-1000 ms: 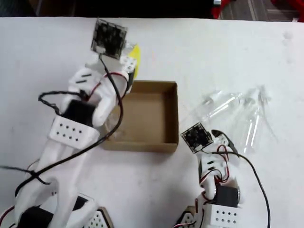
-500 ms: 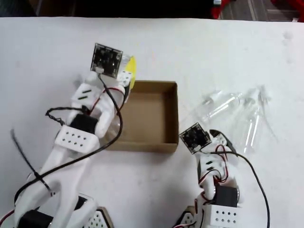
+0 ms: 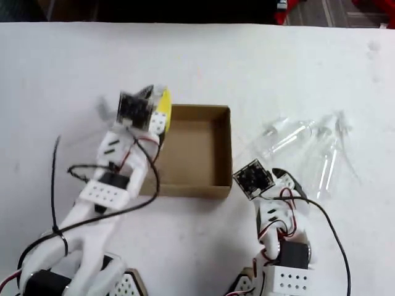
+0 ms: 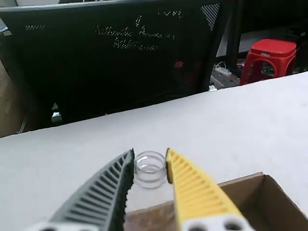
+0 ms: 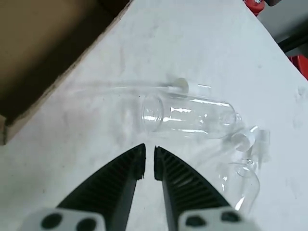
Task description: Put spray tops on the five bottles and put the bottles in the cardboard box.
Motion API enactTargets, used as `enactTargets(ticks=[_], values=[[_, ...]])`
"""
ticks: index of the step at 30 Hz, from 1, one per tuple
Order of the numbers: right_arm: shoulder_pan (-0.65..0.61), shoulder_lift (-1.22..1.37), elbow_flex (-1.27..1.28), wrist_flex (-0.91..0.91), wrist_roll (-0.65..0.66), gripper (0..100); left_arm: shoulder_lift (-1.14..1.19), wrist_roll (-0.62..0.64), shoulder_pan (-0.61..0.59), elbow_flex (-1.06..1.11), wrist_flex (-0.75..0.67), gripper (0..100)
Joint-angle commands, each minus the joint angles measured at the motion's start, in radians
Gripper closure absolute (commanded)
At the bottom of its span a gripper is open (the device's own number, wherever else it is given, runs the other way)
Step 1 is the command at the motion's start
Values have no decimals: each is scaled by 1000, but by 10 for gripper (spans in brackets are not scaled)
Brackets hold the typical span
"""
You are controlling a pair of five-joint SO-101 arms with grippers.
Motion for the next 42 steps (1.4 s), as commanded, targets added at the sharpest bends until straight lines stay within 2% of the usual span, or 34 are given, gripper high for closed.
enactTargets(ticks=[1, 9, 11, 14, 17, 20, 24, 28, 42], values=[[-5, -5, 9, 12, 9, 982, -4, 15, -10, 98, -276, 977], [-5, -5, 9, 12, 9, 982, -1, 46, 2, 123, -295, 976], [-5, -5, 9, 12, 9, 982, -1, 117, -8, 103, -238, 976], [-5, -5, 9, 12, 9, 982, 12, 203, -21, 31, -75, 976], [-5, -5, 9, 13, 9, 982, 67, 215, -22, -34, -15, 976], [-5, -5, 9, 13, 9, 982, 150, 213, -24, -54, -78, 976], [-5, -5, 9, 13, 9, 982, 229, 210, -28, -26, -259, 976], [-5, -5, 9, 13, 9, 982, 269, 109, -39, 11, -402, 976], [-5, -5, 9, 13, 9, 982, 283, 103, -50, 14, -408, 976]])
